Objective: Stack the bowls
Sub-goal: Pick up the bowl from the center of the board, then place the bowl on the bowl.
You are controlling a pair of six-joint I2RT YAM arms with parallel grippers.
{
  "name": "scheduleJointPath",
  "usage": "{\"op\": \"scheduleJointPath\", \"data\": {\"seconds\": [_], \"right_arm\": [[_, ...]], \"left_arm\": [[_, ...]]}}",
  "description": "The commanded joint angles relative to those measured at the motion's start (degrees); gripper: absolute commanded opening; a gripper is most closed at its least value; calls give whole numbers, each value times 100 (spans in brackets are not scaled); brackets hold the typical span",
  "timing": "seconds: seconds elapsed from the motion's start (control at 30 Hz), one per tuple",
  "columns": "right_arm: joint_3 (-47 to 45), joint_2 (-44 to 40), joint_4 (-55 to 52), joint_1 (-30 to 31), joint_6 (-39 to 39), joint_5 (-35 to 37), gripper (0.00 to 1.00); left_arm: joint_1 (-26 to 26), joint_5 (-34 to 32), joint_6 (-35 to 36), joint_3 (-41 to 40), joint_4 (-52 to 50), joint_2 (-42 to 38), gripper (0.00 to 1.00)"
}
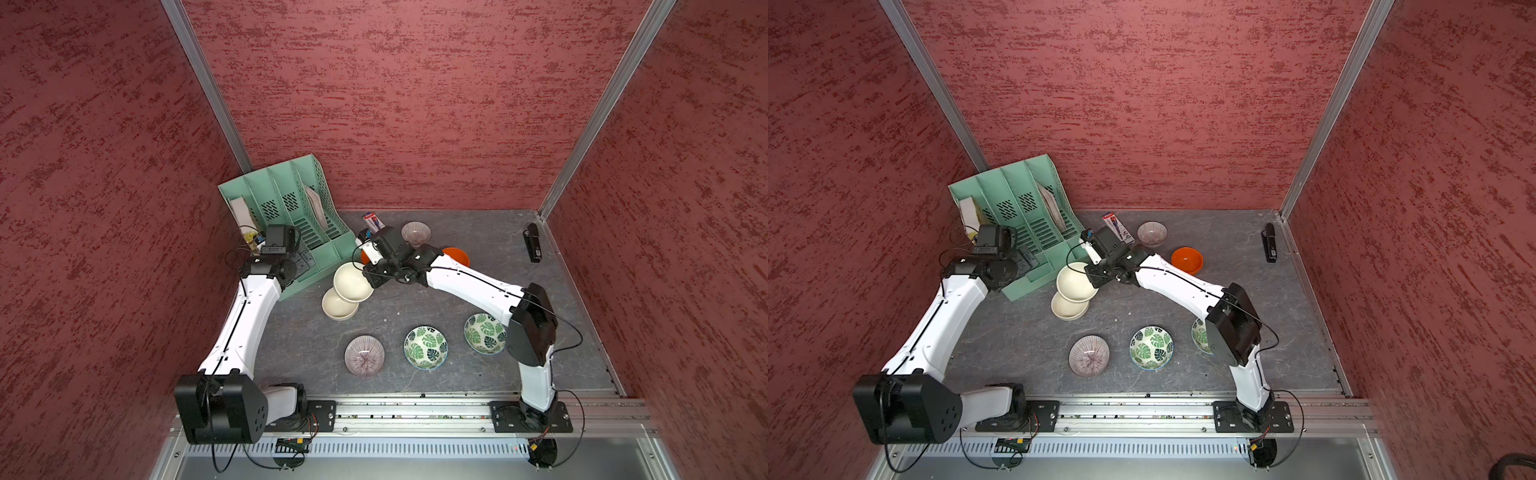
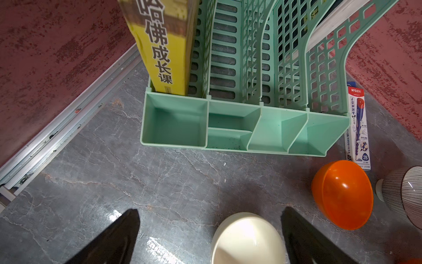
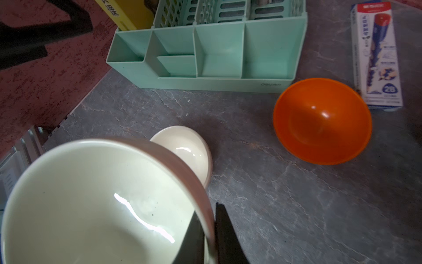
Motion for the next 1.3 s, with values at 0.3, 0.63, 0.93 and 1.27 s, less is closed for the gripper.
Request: {"op": "scheduleJointPath", "data": {"seconds": [0.3,0.63,0.93,1.27], "right_arm": [[1187,1099,-479,239,-107,76,0],[1736,1571,-717,250,-182,285,0],[2437,2050,-1251,247,-347,482,1],[2760,2271,-1515,281,-479,639,4]], "left_arm": [[100,25,9,11,72,-269,100],[99,59,38,-49,105,-325,100],[95,49,104,-52,106,-347,100],[97,81,136,-84,188,-299,100]]}}
